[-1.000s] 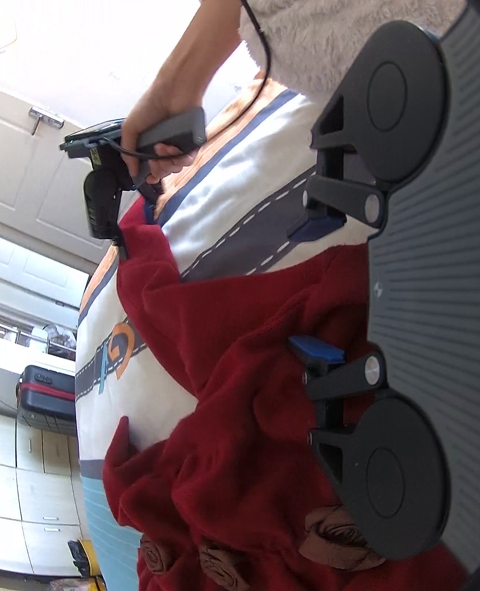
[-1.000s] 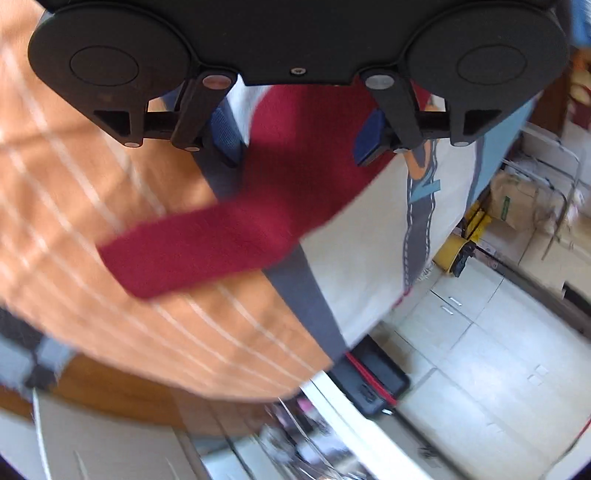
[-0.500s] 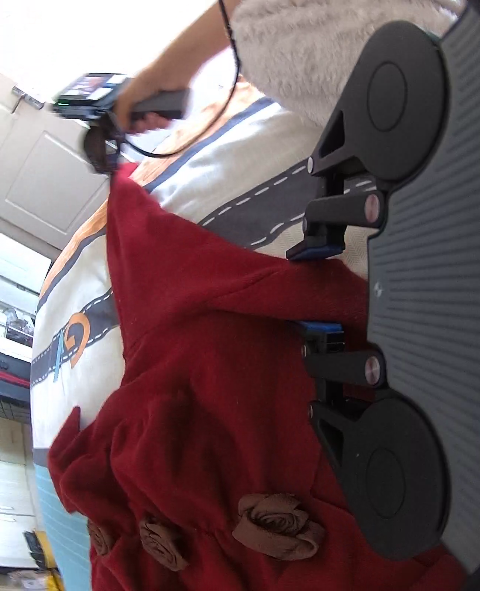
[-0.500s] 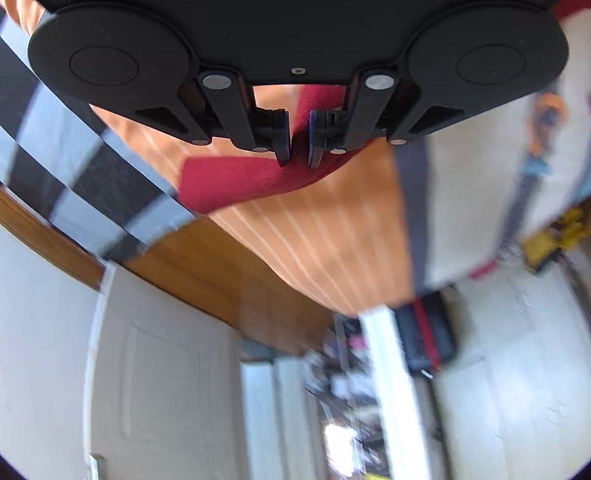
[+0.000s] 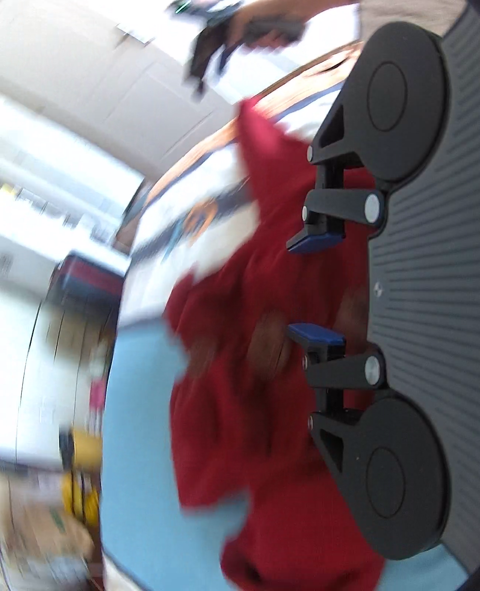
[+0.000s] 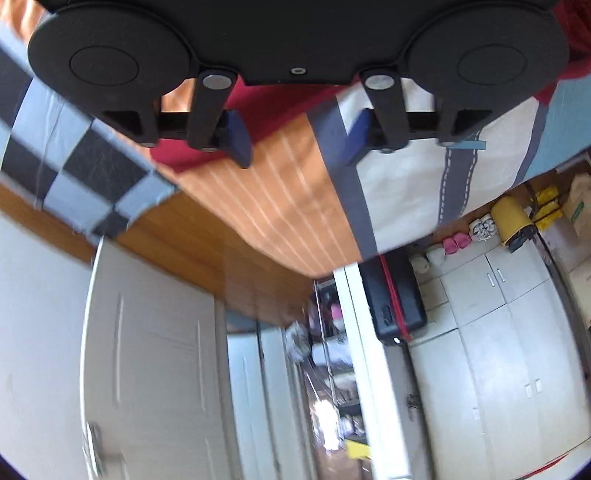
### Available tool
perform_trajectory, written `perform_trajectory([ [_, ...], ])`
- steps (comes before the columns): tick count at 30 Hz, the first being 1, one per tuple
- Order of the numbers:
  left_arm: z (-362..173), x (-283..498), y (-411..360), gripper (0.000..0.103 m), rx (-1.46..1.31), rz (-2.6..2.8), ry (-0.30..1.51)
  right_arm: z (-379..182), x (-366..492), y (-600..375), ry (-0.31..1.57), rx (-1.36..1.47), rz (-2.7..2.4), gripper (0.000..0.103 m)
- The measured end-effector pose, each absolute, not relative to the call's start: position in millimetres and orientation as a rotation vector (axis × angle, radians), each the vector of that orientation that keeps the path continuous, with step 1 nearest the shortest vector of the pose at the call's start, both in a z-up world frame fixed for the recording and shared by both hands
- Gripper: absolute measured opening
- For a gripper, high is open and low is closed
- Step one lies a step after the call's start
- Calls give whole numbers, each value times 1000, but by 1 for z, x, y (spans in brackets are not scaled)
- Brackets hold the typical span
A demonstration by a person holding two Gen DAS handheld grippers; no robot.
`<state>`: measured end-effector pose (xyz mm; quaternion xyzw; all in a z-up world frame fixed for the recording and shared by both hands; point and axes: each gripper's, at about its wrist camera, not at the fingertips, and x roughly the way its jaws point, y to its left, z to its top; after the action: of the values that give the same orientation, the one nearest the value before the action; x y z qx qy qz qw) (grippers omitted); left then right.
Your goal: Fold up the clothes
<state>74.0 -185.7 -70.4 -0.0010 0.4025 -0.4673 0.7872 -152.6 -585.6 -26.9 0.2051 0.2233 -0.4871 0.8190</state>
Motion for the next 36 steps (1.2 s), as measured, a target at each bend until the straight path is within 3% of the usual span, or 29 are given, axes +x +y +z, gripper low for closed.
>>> perform_trajectory([
  [8, -66, 138, -147, 41, -145, -800, 876, -2, -126, -555, 451, 418, -977, 76],
  [11, -65, 153, -162, 42, -85, -778, 855, -8, -102, -547, 479, 581, -687, 76],
  [15, -64, 181, -169, 42, 12, -766, 833, -31, -49, -536, 665, 918, -233, 76],
  [17, -71, 207, -167, 42, -33, -770, 885, -36, -23, -528, 703, 961, -135, 77],
  [22, -112, 272, -152, 42, -333, -623, 1274, -70, 44, -536, 808, 937, -109, 80],
  [26, -122, 287, -139, 42, -458, -694, 1237, -112, 64, -550, 860, 1089, -74, 80],
  [29, -118, 297, -141, 43, -463, -766, 1148, -111, 71, -551, 818, 1059, -29, 80],
  [31, -124, 300, -149, 42, -428, -781, 1164, -107, 81, -546, 812, 964, -47, 80],
  [36, -146, 304, -160, 39, -432, -790, 1222, -142, 107, -548, 832, 1170, 40, 80],
])
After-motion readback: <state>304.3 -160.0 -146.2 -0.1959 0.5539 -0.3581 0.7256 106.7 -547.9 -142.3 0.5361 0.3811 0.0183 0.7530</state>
